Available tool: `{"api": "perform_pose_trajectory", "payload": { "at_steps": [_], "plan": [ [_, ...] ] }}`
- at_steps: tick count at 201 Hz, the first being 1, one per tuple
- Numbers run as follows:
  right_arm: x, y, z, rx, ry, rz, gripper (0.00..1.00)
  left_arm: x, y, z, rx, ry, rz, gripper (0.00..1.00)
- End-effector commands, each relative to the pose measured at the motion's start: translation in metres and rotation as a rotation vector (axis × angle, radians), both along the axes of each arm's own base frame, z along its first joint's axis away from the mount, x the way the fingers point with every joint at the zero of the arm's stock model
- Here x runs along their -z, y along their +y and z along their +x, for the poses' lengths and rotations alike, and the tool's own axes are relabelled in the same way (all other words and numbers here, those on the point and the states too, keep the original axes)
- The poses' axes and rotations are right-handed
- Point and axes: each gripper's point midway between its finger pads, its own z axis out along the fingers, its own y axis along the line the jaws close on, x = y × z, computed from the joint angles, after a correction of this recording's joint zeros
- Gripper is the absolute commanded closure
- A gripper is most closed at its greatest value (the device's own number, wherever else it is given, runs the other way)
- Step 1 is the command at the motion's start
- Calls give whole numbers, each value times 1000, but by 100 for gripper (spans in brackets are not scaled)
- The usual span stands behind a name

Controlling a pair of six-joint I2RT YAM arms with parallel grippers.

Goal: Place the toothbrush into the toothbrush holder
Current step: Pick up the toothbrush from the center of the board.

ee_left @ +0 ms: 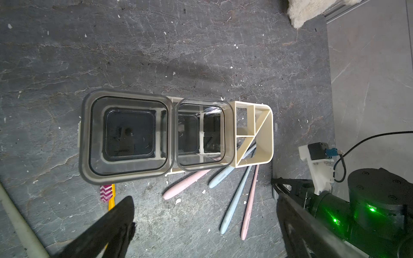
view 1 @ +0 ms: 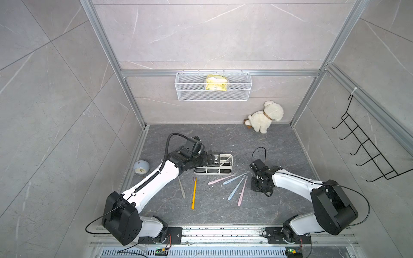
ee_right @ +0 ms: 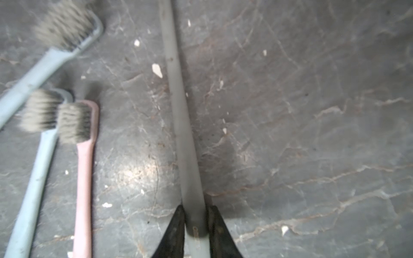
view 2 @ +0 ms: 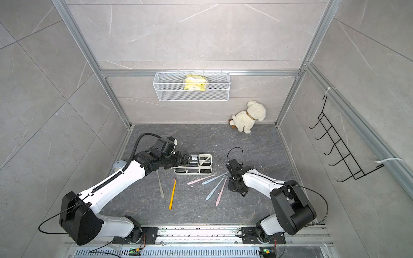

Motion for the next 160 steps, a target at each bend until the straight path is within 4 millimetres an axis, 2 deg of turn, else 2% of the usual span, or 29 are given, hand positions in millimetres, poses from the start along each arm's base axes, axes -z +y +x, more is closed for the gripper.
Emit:
{"api": "perform_pose_trajectory", "payload": {
  "at_steps": [1, 47, 86, 94, 120, 129, 142, 160],
  "plan": [
    [-10, 6, 3, -22, -41, 45, 77, -13, -9, 3, 43, -36, -19, 1],
    [-13, 13, 4, -31, -59, 94, 79, -16, -21, 3, 82, -31, -39, 1],
    [-10, 10, 1, -30, -41, 76, 79, -17, -25, 4, 89, -33, -43, 1],
    [-8, 9, 0, -34, -30, 68, 75, -16, -24, 4, 89, -34, -41, 0],
    [1, 3, -4, -59, 27, 10, 49, -15, -25, 3, 90, -33, -42, 1],
    [4, -1, -5, -55, 37, -11, 45, -14, -25, 4, 90, -34, -41, 0],
    [4, -2, -6, -51, 32, -13, 46, -14, -25, 3, 88, -32, -42, 1],
    [6, -3, -8, -47, 30, -13, 61, -10, -23, 3, 84, -28, -38, 1]
  ]
}}
